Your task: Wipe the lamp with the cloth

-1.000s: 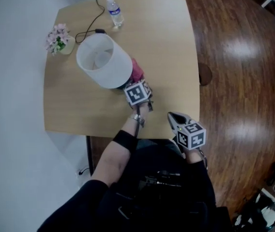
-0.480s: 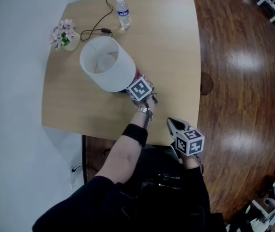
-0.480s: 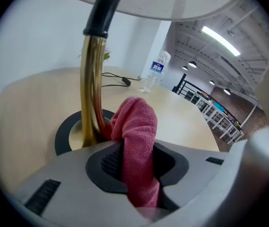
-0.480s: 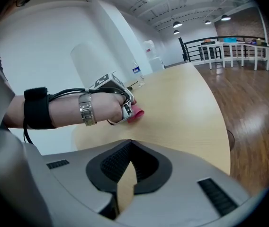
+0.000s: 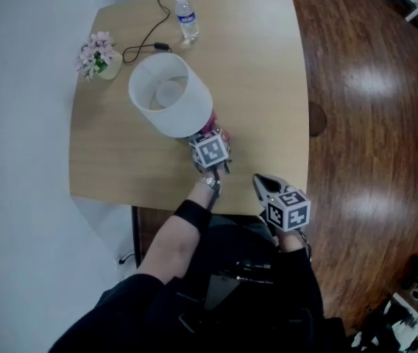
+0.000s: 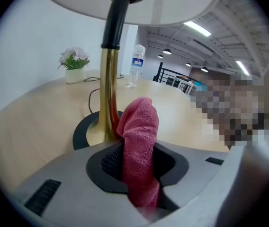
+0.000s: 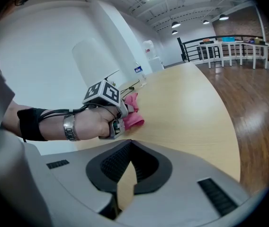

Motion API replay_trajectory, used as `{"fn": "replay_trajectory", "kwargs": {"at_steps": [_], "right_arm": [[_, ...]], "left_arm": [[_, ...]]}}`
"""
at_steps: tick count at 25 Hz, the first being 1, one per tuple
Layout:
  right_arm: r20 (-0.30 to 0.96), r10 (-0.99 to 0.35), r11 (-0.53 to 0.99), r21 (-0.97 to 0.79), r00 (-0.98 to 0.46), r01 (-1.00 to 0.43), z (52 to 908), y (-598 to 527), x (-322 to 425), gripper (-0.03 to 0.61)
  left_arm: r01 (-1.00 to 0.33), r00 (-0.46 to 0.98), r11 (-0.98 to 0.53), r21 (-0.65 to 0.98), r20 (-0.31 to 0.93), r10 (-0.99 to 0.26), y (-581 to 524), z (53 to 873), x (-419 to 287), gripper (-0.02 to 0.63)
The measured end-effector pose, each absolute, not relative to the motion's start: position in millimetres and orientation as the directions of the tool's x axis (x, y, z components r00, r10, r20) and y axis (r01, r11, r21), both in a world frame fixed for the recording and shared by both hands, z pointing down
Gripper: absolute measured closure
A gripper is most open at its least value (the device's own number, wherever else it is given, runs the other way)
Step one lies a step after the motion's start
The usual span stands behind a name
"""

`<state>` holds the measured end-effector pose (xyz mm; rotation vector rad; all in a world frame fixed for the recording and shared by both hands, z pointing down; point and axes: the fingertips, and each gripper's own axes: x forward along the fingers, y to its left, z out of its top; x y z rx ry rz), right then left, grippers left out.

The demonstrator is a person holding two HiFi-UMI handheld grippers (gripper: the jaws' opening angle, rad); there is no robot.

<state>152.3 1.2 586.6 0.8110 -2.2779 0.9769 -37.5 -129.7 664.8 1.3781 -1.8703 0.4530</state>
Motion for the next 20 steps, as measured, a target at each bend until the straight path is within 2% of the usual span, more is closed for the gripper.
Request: {"fn": "replay_trajectory", "kwargs": {"at_steps": [10,15,20], "right_arm": [[0.659,-0.345,0.539,-0.443,-0.668,-0.716,578,18,109,0.569],[0.658,-0.364,0.526,-0.439,-0.659,-0.729,573,26,80,0.569],[0.662,-0.385,0.51,-0.427,-0.643,-0.746,568,32,51,0.569]], "left_arm": [[-0.978,0.011,0.152,0.146,0.755,-0.656,-86,671,-68,0.494],[-0.978,-0.04,0.188,0.089,0.808,-0.588,-57,679,-131,0.494],[-0.977,-0.022,0.189,0.098,0.836,-0.548,-46,692,-190,0.494]]}}
